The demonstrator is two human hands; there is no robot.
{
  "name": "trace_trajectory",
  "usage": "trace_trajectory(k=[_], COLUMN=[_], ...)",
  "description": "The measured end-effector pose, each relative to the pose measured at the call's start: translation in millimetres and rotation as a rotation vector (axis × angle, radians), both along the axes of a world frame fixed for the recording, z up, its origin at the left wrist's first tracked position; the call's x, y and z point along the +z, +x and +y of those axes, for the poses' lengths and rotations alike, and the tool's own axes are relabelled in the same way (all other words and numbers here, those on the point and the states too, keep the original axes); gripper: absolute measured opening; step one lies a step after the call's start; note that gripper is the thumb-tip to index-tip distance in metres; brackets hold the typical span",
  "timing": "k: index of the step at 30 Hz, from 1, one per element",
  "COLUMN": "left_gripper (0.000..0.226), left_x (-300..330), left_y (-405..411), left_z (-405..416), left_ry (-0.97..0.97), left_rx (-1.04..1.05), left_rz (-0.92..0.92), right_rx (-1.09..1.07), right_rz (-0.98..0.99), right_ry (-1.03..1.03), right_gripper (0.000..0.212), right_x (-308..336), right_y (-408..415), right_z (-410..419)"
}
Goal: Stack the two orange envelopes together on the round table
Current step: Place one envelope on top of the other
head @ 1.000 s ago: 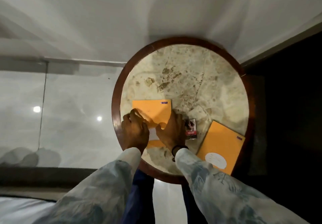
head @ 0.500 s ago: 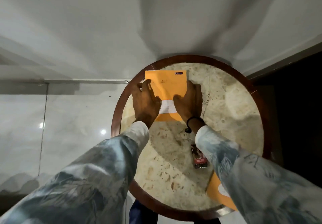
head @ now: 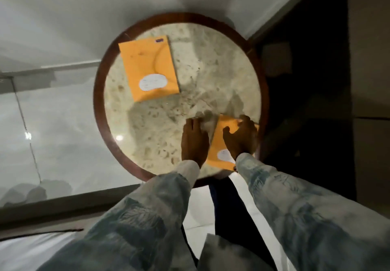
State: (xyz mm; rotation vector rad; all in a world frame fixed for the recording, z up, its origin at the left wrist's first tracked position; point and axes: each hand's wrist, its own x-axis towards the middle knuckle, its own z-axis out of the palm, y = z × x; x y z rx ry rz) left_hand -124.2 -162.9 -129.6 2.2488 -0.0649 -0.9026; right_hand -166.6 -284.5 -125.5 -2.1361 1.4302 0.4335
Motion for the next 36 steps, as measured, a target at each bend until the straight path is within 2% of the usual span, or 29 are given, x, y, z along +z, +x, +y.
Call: trace_trajectory(k=[4, 9, 13, 17, 19, 22, 27, 29, 31, 36], left_gripper=[0.042, 0.055, 0.042, 0.031, 0.024, 0.016, 0.013, 0.01, 0.016, 0.021], left_x=[-7.5, -20.8, -24.3, -22.1, -13.3, -1.8, 1.4, -5.2, -15.1, -36.5], left_y=[-52.5, -82.5, -83.8, -61.0, -35.8, 11.9, 102.0, 136.5, 167.2, 211.1], left_z=[-26.2, -42.0, -48.1, -49.5, -44.1, -22.4, 36.3, 58.4, 73.1, 88.8], left_ry=[0.094, 0.244, 0.237, 0.03, -0.102, -0.231, -0.244, -0.19, -0.066, 0.251], left_rx=[-0.078, -0.12, 0.006, 0.052, 0.136, 0.261, 0.466, 0.507, 0.502, 0.289], left_rz=[0.124, 0.069, 0.035, 0.129, 0.238, 0.253, 0.182, 0.092, -0.023, -0.232], right_rx=[-0.126, -0.251, -0.334, -0.408, -0.373, -0.332, -0.228, -0.157, -0.075, 0.062], right_rz=[0.119, 0.062, 0.011, -0.065, -0.154, -0.31, -0.388, -0.394, -0.412, -0.327], right_ry=[0.033, 0.175, 0.215, 0.218, 0.218, 0.209, 0.336, 0.367, 0.344, 0.26], right_gripper=[0.077, 0.061, 0.063, 0.06, 0.055, 0.045, 0.025, 0.023, 0.023, 0.017], right_x=[-9.5, -33.1, -40.8, -35.4, -29.2, -19.7, -22.5, -29.3, -36.2, -56.2], right_y=[-67.7, -106.3, -115.9, -112.5, -95.4, -47.3, 70.4, 119.8, 161.4, 221.3], right_z=[-25.6, -30.1, -32.6, -36.3, -35.3, -31.7, -6.3, 13.6, 32.2, 62.1])
